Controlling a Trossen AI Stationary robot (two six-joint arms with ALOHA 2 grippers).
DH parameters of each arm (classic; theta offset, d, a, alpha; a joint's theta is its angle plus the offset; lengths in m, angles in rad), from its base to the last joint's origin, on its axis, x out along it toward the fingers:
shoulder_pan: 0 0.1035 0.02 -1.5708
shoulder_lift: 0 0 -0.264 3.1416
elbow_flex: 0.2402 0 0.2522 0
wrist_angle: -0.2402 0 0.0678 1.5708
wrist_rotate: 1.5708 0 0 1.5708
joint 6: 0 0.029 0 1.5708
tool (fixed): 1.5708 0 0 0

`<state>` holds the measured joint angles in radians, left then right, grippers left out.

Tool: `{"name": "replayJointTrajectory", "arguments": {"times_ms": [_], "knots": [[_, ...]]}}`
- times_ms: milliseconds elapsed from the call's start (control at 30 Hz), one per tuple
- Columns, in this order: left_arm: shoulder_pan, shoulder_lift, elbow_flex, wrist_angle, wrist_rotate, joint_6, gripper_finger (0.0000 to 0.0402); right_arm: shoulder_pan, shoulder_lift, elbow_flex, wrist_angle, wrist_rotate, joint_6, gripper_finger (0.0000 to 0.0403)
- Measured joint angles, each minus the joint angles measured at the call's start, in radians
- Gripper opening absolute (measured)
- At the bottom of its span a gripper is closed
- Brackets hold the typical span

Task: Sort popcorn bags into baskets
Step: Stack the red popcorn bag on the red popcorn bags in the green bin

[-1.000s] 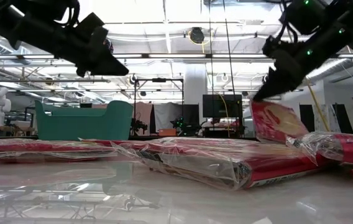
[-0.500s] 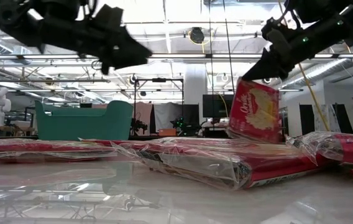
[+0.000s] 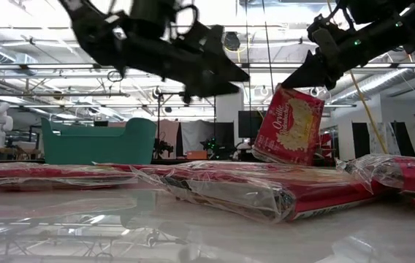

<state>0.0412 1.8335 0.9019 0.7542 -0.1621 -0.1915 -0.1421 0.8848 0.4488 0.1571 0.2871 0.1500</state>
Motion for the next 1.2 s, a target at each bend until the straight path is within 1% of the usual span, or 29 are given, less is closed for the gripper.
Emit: {"name": "replayJointTrajectory", "arguments": {"times_ms": [100,267,433,567,700,767,833,900,1000,1033,1067,1167,1200], "knots": [[0.006,0.080,0.051,-0.002,0.014,0.002,0.0196,0.000,0.000,0.000,0.000,0.000,-0.005,0.0000],[0.027,0.159,0.078,0.000,0.020,0.002,0.0190,0.000,0.000,0.000,0.001,-0.001,-0.005,0.0000],[0.054,0.204,0.079,0.007,0.122,-0.030,0.0189,0.000,0.000,0.000,0.015,-0.004,-0.006,0.0000],[0.063,0.232,0.079,0.018,0.131,-0.032,0.0188,0.000,0.000,0.000,0.046,-0.005,-0.013,0.0000],[0.065,0.245,0.079,0.026,0.136,-0.020,0.0186,0.000,0.000,0.000,0.080,-0.029,-0.018,0.0000],[0.065,0.245,0.079,0.027,0.130,-0.002,0.0172,0.000,0.000,0.000,0.083,-0.030,-0.020,0.0000],[0.066,0.245,0.079,0.031,0.118,0.004,0.0143,0.000,0.000,0.000,0.078,-0.030,-0.017,0.0000],[0.071,0.245,0.079,0.036,0.118,0.007,0.0101,0.000,0.000,0.000,0.079,-0.030,-0.016,0.0000],[0.082,0.245,0.079,0.025,0.126,0.007,0.0028,0.000,0.000,0.000,0.071,-0.031,-0.021,0.0000],[0.085,0.245,0.078,0.024,0.137,0.005,0.0019,0.000,0.000,0.000,0.067,-0.031,-0.026,0.0000],[0.088,0.243,0.078,0.022,0.145,-0.001,0.0019,0.000,0.000,0.000,0.063,-0.031,-0.030,0.0000],[0.091,0.210,0.078,-0.037,0.162,0.004,0.0031,0.000,-0.001,0.001,0.032,-0.030,-0.034,0.0000],[0.091,0.187,0.077,-0.084,0.162,0.014,0.0033,0.000,-0.001,0.001,0.021,-0.031,-0.034,0.0001]]}}
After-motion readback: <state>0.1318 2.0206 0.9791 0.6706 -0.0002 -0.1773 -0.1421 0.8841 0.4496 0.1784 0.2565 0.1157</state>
